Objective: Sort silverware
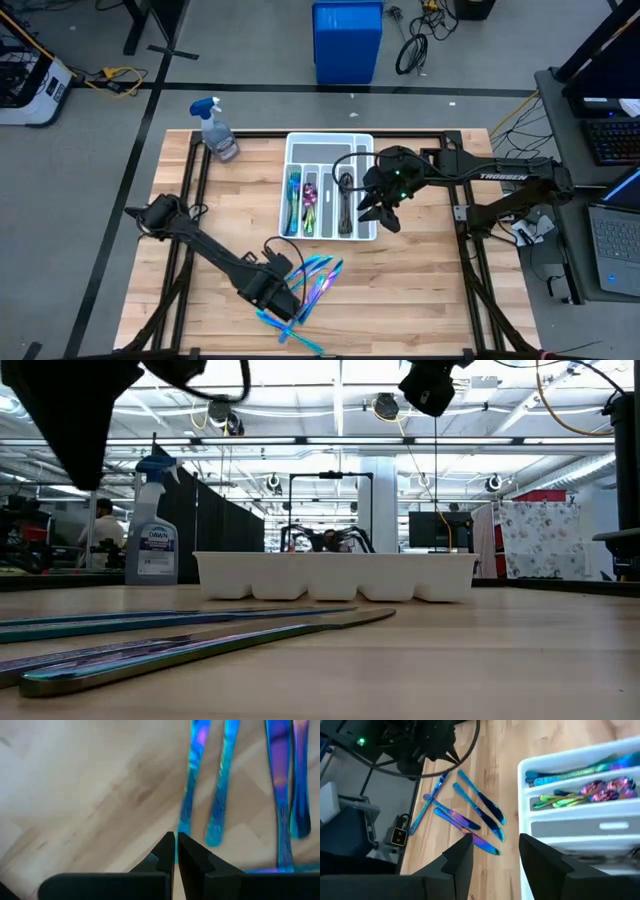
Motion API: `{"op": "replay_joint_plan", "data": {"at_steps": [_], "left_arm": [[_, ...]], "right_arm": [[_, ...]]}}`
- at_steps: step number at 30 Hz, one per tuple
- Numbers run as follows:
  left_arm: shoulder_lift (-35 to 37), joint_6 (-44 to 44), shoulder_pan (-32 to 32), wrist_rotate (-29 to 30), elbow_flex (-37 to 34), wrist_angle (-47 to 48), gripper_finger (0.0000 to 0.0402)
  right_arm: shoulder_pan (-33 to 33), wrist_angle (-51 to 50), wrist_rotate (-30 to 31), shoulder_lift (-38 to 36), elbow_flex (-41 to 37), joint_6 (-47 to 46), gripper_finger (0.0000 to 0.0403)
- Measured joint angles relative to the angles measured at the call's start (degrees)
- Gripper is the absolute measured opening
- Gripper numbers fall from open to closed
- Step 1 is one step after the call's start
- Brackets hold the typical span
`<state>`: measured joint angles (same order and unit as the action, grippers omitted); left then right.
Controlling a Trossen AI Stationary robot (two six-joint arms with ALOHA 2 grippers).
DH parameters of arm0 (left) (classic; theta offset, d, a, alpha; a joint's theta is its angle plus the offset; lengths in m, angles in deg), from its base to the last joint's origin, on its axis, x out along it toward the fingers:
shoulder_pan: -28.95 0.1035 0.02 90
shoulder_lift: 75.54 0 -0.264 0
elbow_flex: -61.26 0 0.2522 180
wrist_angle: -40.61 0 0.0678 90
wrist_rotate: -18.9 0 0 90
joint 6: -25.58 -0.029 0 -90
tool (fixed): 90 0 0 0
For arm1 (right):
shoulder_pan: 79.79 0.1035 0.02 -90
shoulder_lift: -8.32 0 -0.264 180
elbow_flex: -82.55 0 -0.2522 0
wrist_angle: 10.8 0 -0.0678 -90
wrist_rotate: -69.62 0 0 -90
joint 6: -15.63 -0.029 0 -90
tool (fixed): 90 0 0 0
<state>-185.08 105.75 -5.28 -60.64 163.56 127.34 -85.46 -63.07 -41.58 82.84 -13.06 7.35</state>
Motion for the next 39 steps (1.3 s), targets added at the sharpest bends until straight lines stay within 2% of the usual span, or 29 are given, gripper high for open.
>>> {"op": "replay_joint_plan", "data": {"at_steps": [3,11,15,20,26,28,32,36,39], "left_arm": [[0.2,1.4,-1.3,5.0,0.0,1.9,0.0006],[0.1,2.5,-1.3,15.2,0.0,17.0,0.0006],[0.1,0.4,-1.0,16.7,-0.4,17.0,0.0006],[0.1,0.2,-1.0,22.1,-0.7,16.9,0.0006],[0.1,-7.0,-2.1,23.9,-0.7,17.1,0.0006],[0.1,-7.6,-3.3,26.2,-0.7,17.1,0.0006],[0.1,-7.2,-5.7,32.5,-0.7,17.0,0.0006],[0.1,-2.3,-7.0,34.5,-0.8,16.9,0.0008],[0.2,3.0,-10.0,39.0,-2.0,15.7,0.0025]], "right_arm": [[0.1,0.1,0.0,0.0,0.0,3.7,0.0141],[0.1,1.0,0.9,0.1,0.0,18.1,0.0141],[0.0,1.1,7.4,0.1,0.0,24.3,0.0141],[0.0,2.8,15.9,0.2,0.0,28.3,0.0141],[0.0,6.6,16.7,0.2,0.0,29.6,0.0141],[0.0,8.9,16.7,0.2,0.0,27.9,0.0141],[0.9,12.2,16.8,0.2,0.0,15.0,0.0141],[3.3,14.9,16.6,0.7,0.0,6.7,0.0141],[5.5,16.4,16.5,1.2,0.0,3.6,0.0141]]}}
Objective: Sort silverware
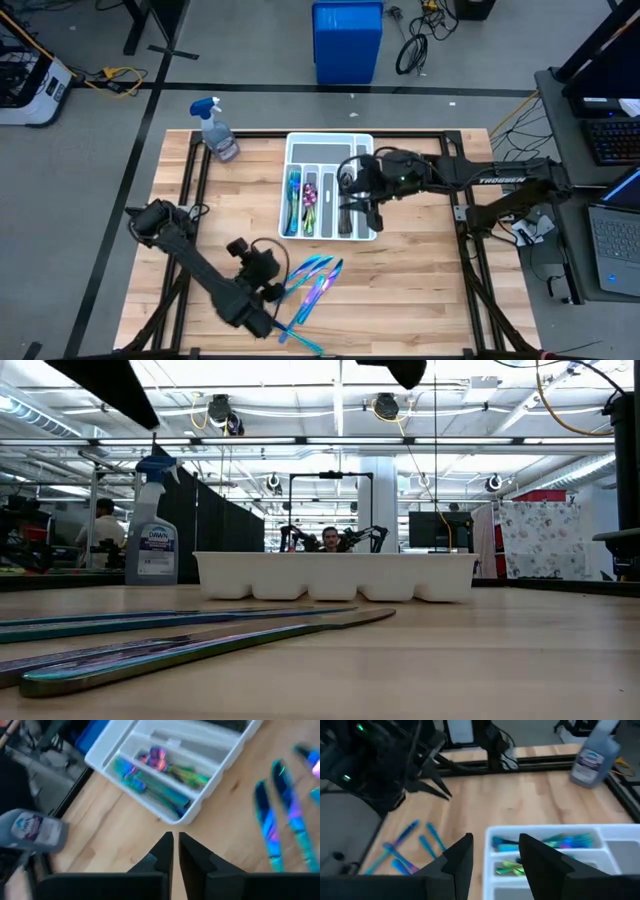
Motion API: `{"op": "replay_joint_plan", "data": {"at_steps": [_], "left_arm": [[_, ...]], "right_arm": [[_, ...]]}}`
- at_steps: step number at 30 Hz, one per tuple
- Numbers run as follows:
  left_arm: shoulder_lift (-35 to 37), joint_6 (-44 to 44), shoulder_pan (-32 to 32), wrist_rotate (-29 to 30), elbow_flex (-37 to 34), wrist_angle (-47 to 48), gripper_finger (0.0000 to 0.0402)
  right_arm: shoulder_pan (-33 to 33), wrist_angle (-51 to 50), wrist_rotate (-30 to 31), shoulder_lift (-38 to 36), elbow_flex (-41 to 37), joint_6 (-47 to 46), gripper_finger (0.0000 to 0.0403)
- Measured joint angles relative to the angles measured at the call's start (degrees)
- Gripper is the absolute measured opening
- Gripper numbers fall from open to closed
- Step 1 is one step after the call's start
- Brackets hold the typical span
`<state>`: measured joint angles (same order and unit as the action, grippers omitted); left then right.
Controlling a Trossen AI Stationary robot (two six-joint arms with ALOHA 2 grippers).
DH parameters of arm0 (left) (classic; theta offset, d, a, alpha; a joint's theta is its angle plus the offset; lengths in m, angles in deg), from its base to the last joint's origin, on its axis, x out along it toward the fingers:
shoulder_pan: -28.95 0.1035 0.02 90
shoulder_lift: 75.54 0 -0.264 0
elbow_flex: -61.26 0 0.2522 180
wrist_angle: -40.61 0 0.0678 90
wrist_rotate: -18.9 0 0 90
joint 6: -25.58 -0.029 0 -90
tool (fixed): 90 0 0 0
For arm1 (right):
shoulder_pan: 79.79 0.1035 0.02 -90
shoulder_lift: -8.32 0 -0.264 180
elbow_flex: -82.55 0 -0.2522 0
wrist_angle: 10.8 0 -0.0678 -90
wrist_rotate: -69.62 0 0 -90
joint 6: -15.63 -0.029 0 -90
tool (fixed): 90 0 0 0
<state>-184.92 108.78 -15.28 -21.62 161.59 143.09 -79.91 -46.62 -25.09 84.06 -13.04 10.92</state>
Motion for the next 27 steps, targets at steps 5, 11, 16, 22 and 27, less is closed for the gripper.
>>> {"op": "replay_joint_plan", "data": {"at_steps": [5,11,16,22,27], "left_arm": [[0.1,9.3,-4.9,6.2,-3.7,0.4,0.0078],[0.1,12.5,-8.1,7.7,-8.7,0.1,0.0137],[0.1,16.9,-8.1,8.0,-11.9,-1.2,0.0174],[0.0,18.1,-7.2,8.8,-13.9,-5.7,0.0204],[0.0,16.2,-6.4,6.6,-13.9,-7.4,0.021]], "right_arm": [[3.2,1.2,0.2,1.3,0.0,-4.7,0.0141],[8.1,0.4,0.3,4.5,0.0,-12.0,0.0141],[11.7,0.3,2.6,9.1,0.0,-11.0,0.0141],[13.5,-0.8,12.0,17.2,0.0,-4.3,0.0141],[13.2,3.7,15.3,25.4,0.0,-0.5,0.0141]]}}
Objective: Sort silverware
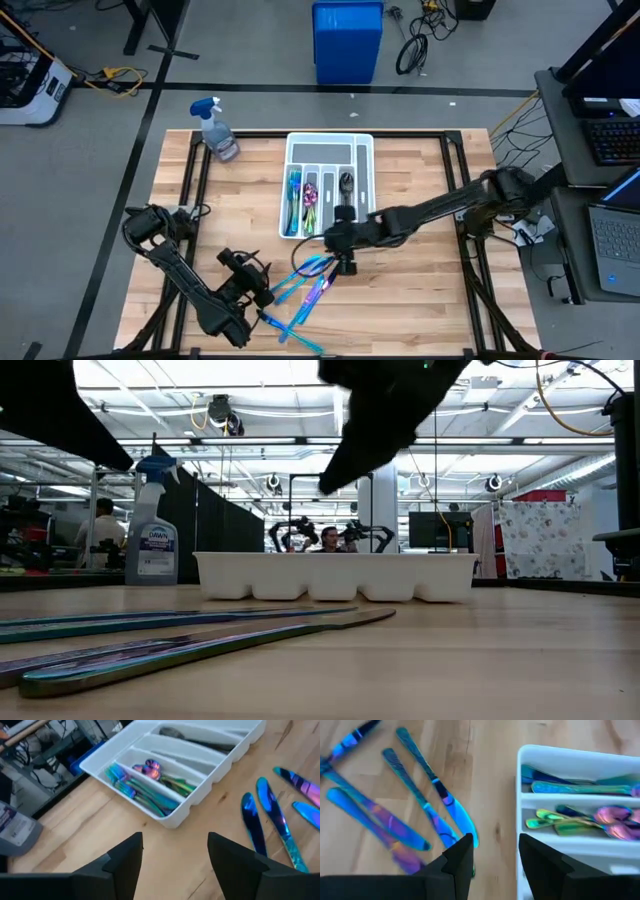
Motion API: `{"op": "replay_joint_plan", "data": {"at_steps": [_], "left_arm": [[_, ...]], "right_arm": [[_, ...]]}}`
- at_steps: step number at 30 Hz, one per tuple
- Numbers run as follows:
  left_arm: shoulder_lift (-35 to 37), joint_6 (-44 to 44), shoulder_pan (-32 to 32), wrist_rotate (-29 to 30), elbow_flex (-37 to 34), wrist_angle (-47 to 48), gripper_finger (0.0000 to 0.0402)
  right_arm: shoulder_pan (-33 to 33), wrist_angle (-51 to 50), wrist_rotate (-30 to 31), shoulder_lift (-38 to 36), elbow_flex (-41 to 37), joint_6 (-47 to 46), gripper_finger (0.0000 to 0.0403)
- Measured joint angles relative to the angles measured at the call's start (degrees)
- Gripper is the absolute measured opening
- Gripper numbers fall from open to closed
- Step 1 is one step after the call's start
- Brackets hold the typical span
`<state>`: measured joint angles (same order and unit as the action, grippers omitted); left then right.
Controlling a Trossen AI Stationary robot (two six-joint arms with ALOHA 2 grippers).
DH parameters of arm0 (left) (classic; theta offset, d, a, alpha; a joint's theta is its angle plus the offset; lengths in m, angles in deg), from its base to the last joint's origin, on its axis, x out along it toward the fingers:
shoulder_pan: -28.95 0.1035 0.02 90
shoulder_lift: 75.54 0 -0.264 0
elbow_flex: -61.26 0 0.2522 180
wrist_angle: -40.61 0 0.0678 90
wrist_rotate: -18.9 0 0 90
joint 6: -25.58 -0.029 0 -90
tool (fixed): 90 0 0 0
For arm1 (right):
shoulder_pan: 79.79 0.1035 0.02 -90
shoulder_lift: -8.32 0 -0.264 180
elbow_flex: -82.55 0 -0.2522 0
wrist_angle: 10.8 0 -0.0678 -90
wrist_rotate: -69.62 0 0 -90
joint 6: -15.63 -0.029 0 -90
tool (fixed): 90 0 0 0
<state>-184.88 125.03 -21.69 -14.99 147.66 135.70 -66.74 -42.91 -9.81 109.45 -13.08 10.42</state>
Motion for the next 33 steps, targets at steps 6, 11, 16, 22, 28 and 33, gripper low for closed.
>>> {"op": "replay_joint_plan", "data": {"at_steps": [6,11,16,22,28,33], "left_arm": [[0.0,-10.7,0.1,-1.4,0.0,-6.5,0.021],[0.0,-18.9,2.0,-8.3,0.0,-13.6,0.021],[0.0,-24.0,4.2,-14.3,0.0,-19.1,0.021],[0.0,-26.8,6.5,-18.4,0.0,-23.4,0.021],[0.0,-26.4,8.5,-24.2,0.0,-28.0,0.021],[-0.1,-26.3,11.0,-29.3,-2.9,-32.9,0.021]], "right_arm": [[-0.3,3.3,0.0,4.8,0.0,1.8,0.0141],[1.3,3.3,-0.1,4.8,0.0,2.3,0.0141],[3.4,2.4,-0.3,4.8,0.0,4.3,0.0141],[5.5,2.2,-0.3,4.8,0.0,5.1,0.0141],[6.4,2.9,-0.4,4.8,0.0,6.8,0.0141],[6.6,3.9,-0.6,4.8,0.0,7.4,0.0141]]}}
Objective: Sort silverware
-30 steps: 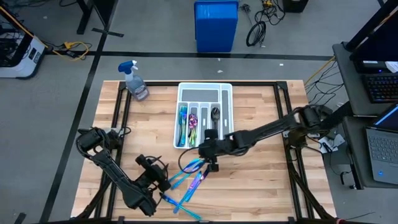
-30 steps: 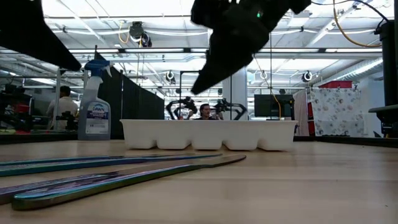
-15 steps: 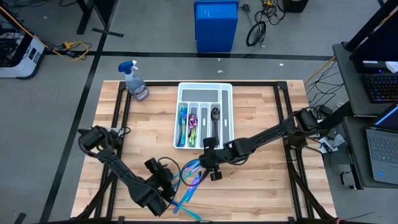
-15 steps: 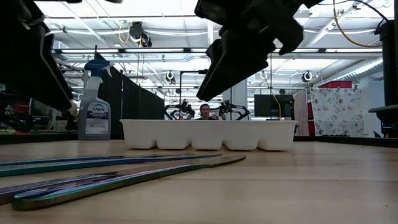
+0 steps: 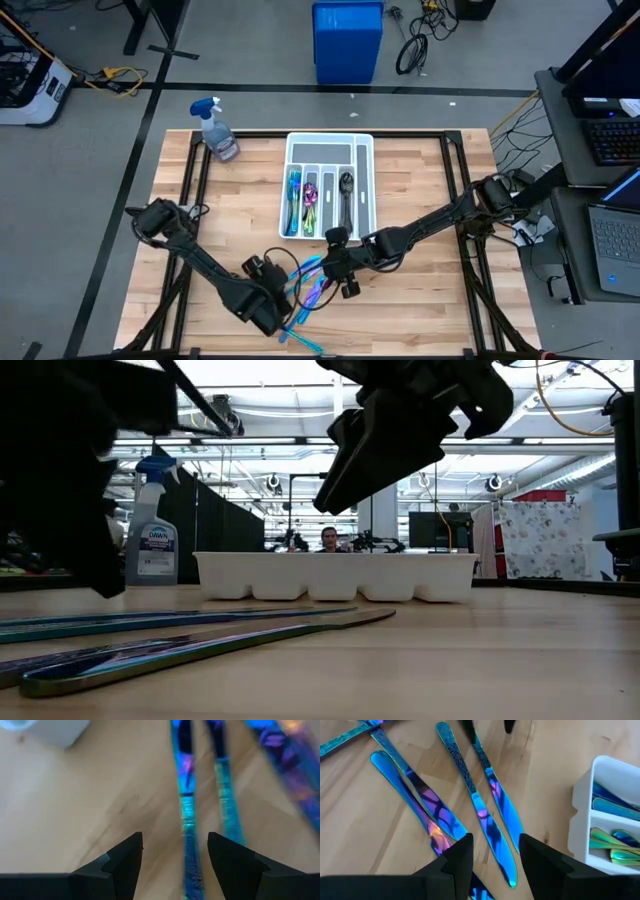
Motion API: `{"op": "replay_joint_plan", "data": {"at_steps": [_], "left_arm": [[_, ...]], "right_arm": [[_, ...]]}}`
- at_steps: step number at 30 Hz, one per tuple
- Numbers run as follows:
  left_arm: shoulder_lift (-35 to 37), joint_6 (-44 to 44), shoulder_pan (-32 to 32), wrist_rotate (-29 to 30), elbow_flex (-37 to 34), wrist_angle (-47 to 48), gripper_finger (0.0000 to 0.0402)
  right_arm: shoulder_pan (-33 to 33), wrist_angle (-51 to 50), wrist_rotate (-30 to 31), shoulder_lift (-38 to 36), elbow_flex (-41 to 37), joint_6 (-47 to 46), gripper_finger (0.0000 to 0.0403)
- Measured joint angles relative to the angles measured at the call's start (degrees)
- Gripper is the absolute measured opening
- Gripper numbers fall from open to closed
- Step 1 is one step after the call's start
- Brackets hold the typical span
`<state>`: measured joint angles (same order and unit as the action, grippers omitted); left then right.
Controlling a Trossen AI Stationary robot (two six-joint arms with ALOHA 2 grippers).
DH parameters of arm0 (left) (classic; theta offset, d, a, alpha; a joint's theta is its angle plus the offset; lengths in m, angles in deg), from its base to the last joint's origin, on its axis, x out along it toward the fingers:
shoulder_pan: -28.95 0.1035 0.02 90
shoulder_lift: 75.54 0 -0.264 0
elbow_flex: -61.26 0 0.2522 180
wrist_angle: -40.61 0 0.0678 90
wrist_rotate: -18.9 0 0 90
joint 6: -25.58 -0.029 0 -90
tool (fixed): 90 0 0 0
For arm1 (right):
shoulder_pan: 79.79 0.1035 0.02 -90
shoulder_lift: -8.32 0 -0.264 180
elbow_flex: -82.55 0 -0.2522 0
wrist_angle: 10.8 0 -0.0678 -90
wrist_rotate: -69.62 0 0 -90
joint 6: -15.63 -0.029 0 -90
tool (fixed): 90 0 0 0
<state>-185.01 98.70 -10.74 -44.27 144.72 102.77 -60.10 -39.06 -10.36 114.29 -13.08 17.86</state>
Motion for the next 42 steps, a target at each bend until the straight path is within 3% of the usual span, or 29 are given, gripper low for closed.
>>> {"op": "replay_joint_plan", "data": {"at_steps": [19,29,42], "left_arm": [[2.4,-12.5,11.0,-22.7,-0.7,0.4,0.021],[8.4,-11.5,11.1,-23.6,0.2,0.5,0.021],[1.3,-12.5,10.7,-28.4,0.1,0.5,0.021]], "right_arm": [[1.1,-0.3,-1.5,0.0,0.0,0.8,0.0141],[1.1,-0.2,-1.5,0.0,0.0,1.9,0.0141],[1.1,-0.3,-1.5,0.0,0.0,1.5,0.0141]]}}
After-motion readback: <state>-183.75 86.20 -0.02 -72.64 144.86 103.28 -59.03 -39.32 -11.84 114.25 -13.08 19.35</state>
